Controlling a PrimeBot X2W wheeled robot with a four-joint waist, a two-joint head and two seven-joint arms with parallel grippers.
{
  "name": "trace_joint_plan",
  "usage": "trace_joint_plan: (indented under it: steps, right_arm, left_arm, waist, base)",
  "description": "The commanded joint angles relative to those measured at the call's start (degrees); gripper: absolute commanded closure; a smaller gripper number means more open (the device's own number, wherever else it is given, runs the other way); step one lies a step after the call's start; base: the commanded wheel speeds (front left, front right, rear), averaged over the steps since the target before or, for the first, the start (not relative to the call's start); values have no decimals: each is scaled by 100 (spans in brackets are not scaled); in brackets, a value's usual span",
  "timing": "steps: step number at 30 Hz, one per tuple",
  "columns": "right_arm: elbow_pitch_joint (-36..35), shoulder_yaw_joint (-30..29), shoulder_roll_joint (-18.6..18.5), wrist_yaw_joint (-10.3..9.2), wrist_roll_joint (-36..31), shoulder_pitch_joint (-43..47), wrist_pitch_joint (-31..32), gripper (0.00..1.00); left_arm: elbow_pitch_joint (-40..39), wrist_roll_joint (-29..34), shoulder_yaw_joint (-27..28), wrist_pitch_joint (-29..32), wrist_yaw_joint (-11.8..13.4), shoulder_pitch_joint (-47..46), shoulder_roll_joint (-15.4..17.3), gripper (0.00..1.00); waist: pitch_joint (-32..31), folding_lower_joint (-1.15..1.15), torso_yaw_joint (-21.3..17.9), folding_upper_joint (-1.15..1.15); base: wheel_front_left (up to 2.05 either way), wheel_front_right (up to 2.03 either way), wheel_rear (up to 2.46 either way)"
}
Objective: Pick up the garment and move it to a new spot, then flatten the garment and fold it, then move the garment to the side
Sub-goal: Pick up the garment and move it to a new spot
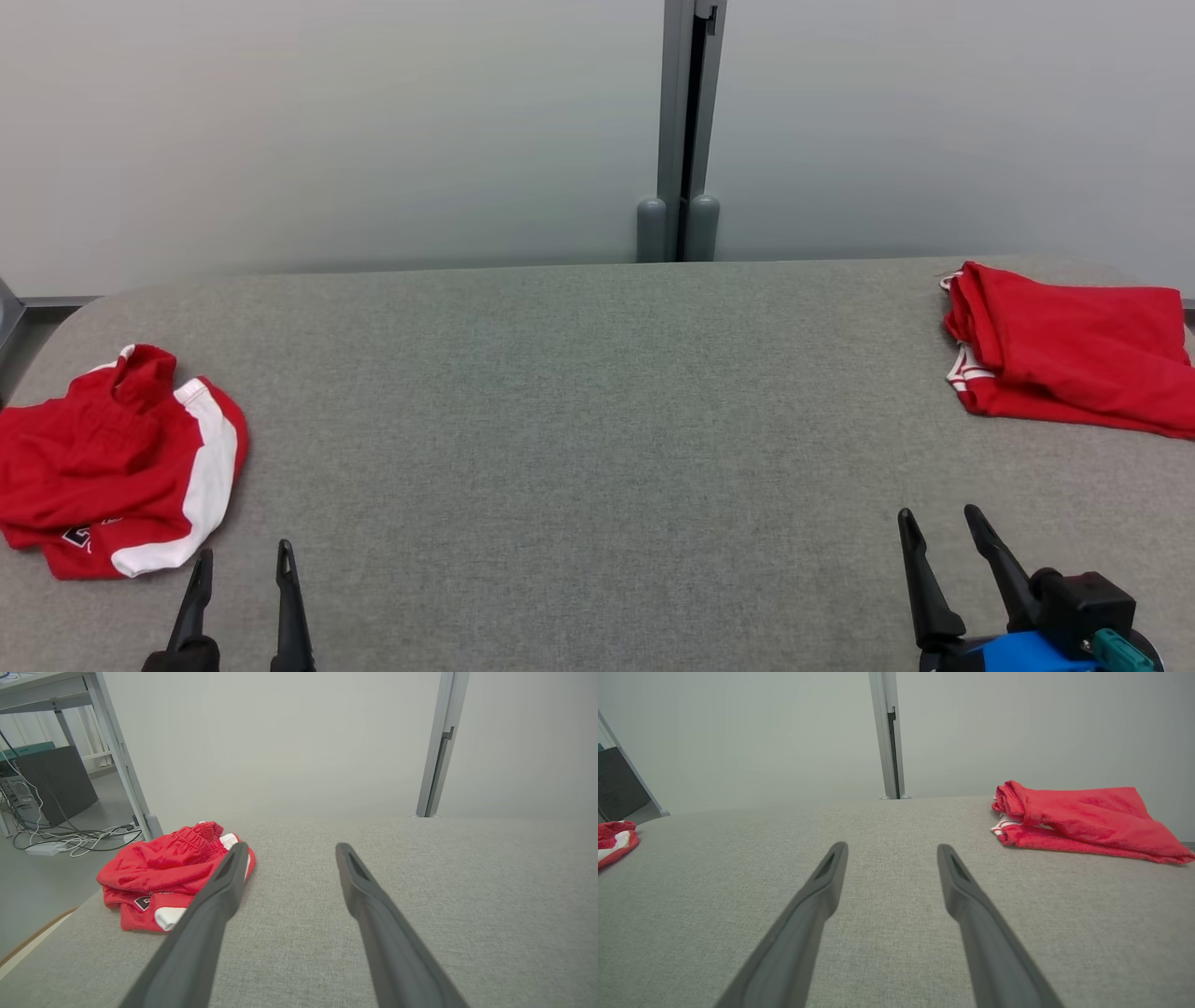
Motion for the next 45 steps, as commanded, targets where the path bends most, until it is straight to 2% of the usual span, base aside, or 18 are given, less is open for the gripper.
trace_joint_plan:
  steps: [1, 13, 33, 39, 45]
  right_arm:
    - [10, 1, 6, 1, 24, 54, -7, 0]
    - [181, 140, 3, 1, 97, 3, -71, 0]
    - [322, 153, -1, 1, 105, -127, -115, 0]
    - [273, 152, -1, 1, 74, -147, -97, 0]
    - [230, 181, -1, 1, 36, -160, -63, 0]
  left_arm:
    - [8, 31, 48, -15, 7, -52, 41, 0]
    - [-28, 51, 113, -15, 77, -51, 192, 0]
    - [-110, -45, 231, 38, 264, -94, 365, 0]
    - [-135, -92, 255, 26, 289, -115, 392, 0]
    - [-137, -158, 281, 13, 323, -153, 408, 0]
  waist:
    - [9, 0, 29, 0]
    - [2, 0, 688, 0]
    - [226, 0, 2186, 0]
    - [280, 0, 2420, 0]
    - [345, 0, 2429, 0]
  base:
    - [0, 0, 0]
    - [0, 0, 0]
    - [0, 0, 0]
    - [0, 0, 0]
    - [0, 0, 0]
